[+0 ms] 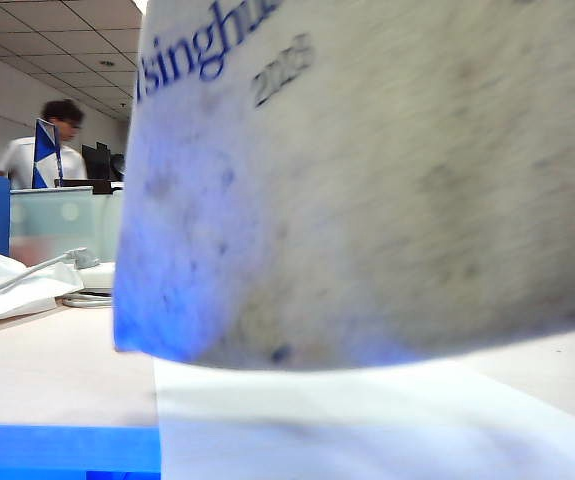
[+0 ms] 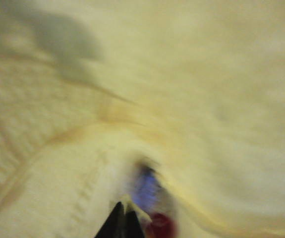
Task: Take the glasses case out of the canvas bag and put it on the table.
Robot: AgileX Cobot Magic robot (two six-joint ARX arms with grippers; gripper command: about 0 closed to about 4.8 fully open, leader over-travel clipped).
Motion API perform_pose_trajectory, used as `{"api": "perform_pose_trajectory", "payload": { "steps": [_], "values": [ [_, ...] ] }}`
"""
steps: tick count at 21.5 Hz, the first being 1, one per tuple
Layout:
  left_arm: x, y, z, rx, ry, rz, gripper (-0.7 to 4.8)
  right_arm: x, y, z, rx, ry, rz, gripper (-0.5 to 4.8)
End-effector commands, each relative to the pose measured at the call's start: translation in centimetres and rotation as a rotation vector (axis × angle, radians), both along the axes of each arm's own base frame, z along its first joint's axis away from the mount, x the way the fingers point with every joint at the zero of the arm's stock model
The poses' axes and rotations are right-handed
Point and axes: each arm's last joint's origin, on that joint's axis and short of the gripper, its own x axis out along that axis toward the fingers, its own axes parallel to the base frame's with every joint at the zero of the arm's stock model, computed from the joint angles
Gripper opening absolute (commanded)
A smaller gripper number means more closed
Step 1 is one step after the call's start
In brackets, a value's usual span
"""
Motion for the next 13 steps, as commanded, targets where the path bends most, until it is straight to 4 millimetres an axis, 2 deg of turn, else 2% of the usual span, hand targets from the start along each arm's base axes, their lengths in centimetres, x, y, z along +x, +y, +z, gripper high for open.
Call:
{"api": "perform_pose_trajectory", "payload": {
  "steps": [1, 3, 5, 6, 7, 8, 9, 10, 11, 13],
  "values": [
    [1.5, -0.9, 0.1, -0.058, 0.035, -0.092, 0.26, -1.5, 0.4, -0.2, -0.042, -0.018, 0.165, -0.07],
    [1.5, -1.1, 0.4, -0.083, 0.038, -0.129, 0.26, -1.8, 0.5, -0.5, -0.068, -0.009, 0.189, -0.07],
    [1.0, -2.0, 1.1, -0.138, 0.025, -0.194, 0.26, -1.3, 0.9, -0.7, -0.081, -0.055, 0.164, -0.07],
    [0.8, -2.3, 2.4, -0.174, 0.027, -0.232, 0.26, 0.1, 1.5, -1.0, -0.098, -0.127, 0.083, -0.07],
    [0.2, -3.4, 3.2, -0.183, 0.006, -0.28, 0.26, 1.5, 1.9, -1.4, -0.106, -0.157, 0.021, -0.07],
    [-0.3, -4.3, 4.4, -0.198, -0.013, -0.321, 0.26, 3.8, 1.9, -1.3, -0.117, -0.168, -0.061, -0.07],
    [-0.5, -4.6, 5.0, -0.199, -0.02, -0.345, 0.26, 5.1, 1.9, -1.0, -0.122, -0.168, -0.095, -0.07],
    [-1.0, -5.5, 5.6, -0.185, -0.014, -0.398, 0.26, 7.6, 1.5, 0.0, -0.103, -0.155, -0.177, -0.07],
    [-1.3, -6.3, 5.9, -0.174, 0.002, -0.43, 0.26, 10.1, 0.0, 1.9, -0.061, -0.142, -0.292, -0.07],
    [-2.3, -7.2, 5.9, -0.126, 0.016, -0.504, 0.26, 11.7, -2.3, 4.3, -0.014, -0.121, -0.444, -0.07]
  ]
}}
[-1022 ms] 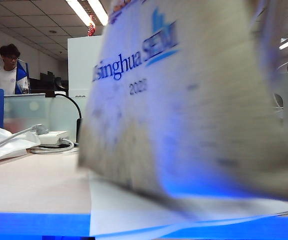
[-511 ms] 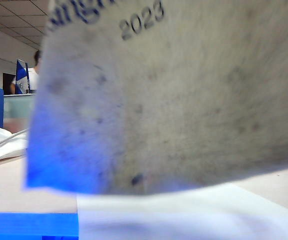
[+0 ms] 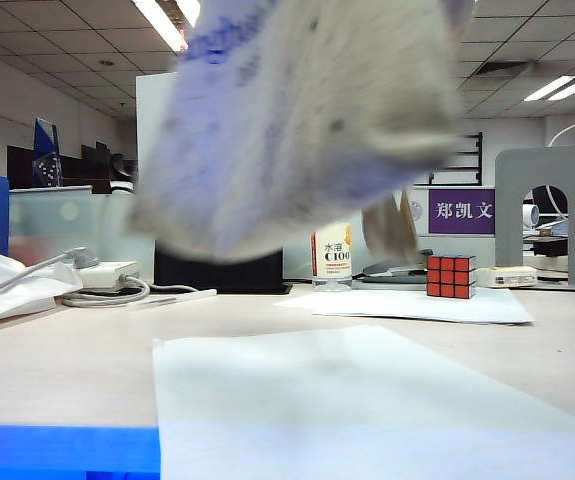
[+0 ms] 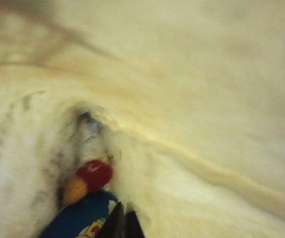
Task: Take the glasses case out of the canvas bag and put it on the table.
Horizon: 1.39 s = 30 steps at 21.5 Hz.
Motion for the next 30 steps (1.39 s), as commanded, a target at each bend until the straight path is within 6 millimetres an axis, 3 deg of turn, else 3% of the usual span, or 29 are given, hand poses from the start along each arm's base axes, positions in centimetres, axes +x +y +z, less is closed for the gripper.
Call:
{"api": "perform_pose_trajectory", "payload": {
  "steps": [1, 2, 6, 8, 9, 11, 13, 15, 17, 19, 21, 23, 27, 30],
  "values": [
    [-1.8, -1.2, -0.1, 0.082, -0.005, -0.125, 0.26, 0.7, -3.4, 2.7, 0.059, 0.048, -0.164, -0.07],
    [-2.4, -1.9, -0.3, 0.121, 0.015, -0.167, 0.26, 0.4, -3.8, 2.1, 0.024, 0.109, -0.159, -0.07],
    [-5.3, -5.8, -3.1, 0.268, 0.03, -0.291, 0.26, -1.5, -2.8, -4.6, -0.051, 0.381, 0.03, -0.07],
    [-4.4, -5.9, -4.4, 0.306, 0.056, -0.185, 0.26, -1.6, -2.8, -6.7, -0.087, 0.395, 0.008, -0.07],
    [-3.2, -5.2, -4.5, 0.309, 0.07, -0.131, 0.26, -1.4, -2.8, -6.6, -0.098, 0.365, -0.018, -0.07],
    [-0.1, -2.8, -4.3, 0.308, 0.115, -0.002, 0.26, -1.0, -2.8, -5.4, -0.063, 0.296, -0.026, -0.07],
    [4.4, 1.6, -4.3, 0.302, 0.18, 0.205, 0.24, -0.6, -2.6, -3.1, -0.023, 0.229, -0.027, -0.07],
    [6.5, 3.7, -5.6, 0.336, 0.142, 0.39, 0.21, -0.3, -2.8, -1.1, 0.01, 0.175, -0.034, -0.07],
    [6.7, 4.0, -7.9, 0.488, 0.071, 0.583, 0.22, -0.3, -2.7, -0.7, 0.02, 0.158, -0.03, -0.07],
    [6.0, 2.2, -10.7, 0.717, -0.073, 0.709, 0.22, -0.3, -2.7, -1.3, 0.01, 0.21, -0.013, -0.07],
    [5.5, 1.1, -11.5, 0.837, -0.233, 0.838, 0.22, -0.6, -2.7, -1.5, 0.009, 0.246, 0.007, -0.07],
    [5.4, 0.6, -10.0, 0.78, -0.38, 1.021, 0.22, -0.4, -2.6, -0.5, 0.046, 0.168, 0.008, -0.07],
    [3.2, 2.8, -4.5, 0.578, -0.489, 1.193, 0.2, 0.0, -2.5, 2.8, 0.158, 0.046, -0.063, -0.07],
    [2.4, 3.5, -3.3, 0.543, -0.538, 1.26, 0.19, -0.2, -3.0, 6.6, 0.175, -0.094, -0.161, -0.07]
  ]
}}
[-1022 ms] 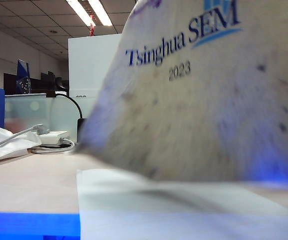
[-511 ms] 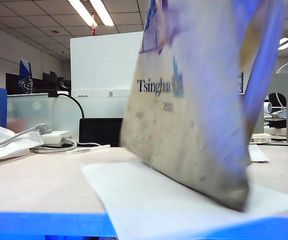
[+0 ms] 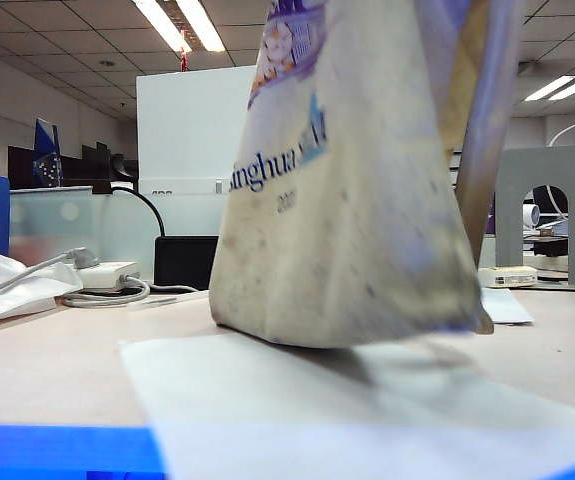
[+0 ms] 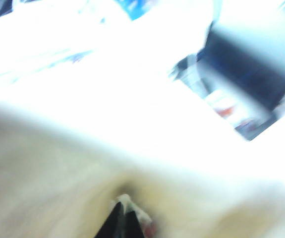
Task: Take the glasses case out of the canvas bag and put it on the table.
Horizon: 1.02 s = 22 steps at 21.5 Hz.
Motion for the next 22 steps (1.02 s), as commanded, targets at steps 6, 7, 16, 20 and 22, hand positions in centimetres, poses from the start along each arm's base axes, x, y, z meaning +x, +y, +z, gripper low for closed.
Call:
{"api": "perform_pose_trajectory", "payload": {
  "steps": [6, 7, 16, 20, 22],
  "values": [
    [-1.4, -2.2, -0.7, 0.053, 0.018, -0.05, 0.21, 0.9, -7.3, 5.2, 0.127, -0.117, -0.312, -0.07],
    [-1.5, -2.4, -0.7, 0.054, 0.018, -0.054, 0.21, 0.2, -8.9, 6.0, 0.187, -0.109, -0.309, -0.07],
    [-1.5, -2.3, -2.3, 0.151, 0.13, -0.052, 0.21, -5.3, -10.7, 10.6, 0.249, -0.341, -0.323, -0.07],
    [-1.4, -2.0, -2.3, 0.181, 0.111, 0.06, 0.22, -5.9, -11.3, 11.3, 0.327, -0.343, -0.338, -0.07],
    [-0.9, -1.2, -2.2, 0.209, 0.083, 0.204, 0.26, -6.1, -11.3, 11.5, 0.349, -0.343, -0.319, -0.07]
  ]
}}
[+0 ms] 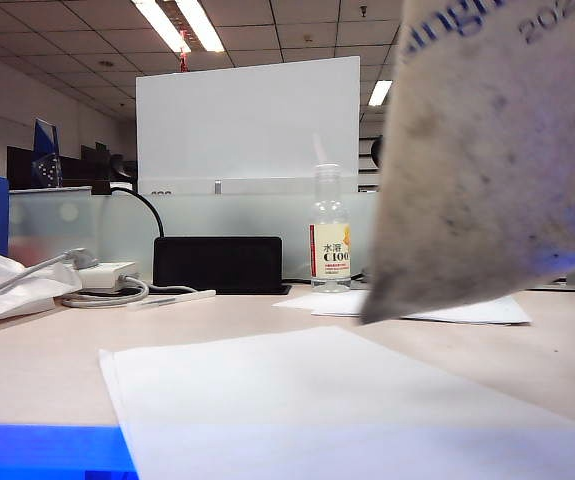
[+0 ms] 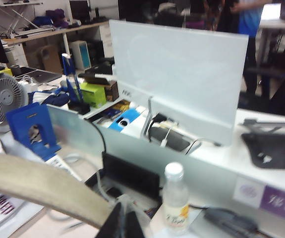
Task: Take the glasses case out of the canvas bag and put it on the table.
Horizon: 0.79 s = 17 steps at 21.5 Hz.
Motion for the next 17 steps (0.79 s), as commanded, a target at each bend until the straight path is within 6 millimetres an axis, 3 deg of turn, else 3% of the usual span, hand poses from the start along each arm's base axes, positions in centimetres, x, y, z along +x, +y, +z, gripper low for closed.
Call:
{"api": "perform_pose_trajectory", "payload": {
  "steps": [1, 4, 11, 15, 17],
  "values": [
    [0.6, 1.5, 0.4, 0.031, -0.045, 0.169, 0.27, -0.8, 0.1, 0.8, 0.057, -0.029, 0.04, -0.07],
    [0.8, 2.6, 0.9, 0.006, -0.045, 0.206, 0.27, -0.9, 0.1, 1.0, 0.084, -0.026, 0.042, -0.07],
    [3.6, 9.1, 2.6, -0.13, -0.066, 0.373, 0.26, 1.2, 0.6, -0.1, 0.117, 0.045, 0.049, -0.07],
    [4.3, 12.0, 2.9, -0.308, 0.068, 0.294, 0.26, 2.4, 1.1, -1.5, 0.099, 0.148, 0.082, -0.07],
    [4.2, 12.1, 3.4, -0.368, 0.07, 0.171, 0.26, 2.7, 1.5, -1.7, 0.101, 0.158, 0.202, -0.04]
  ]
}}
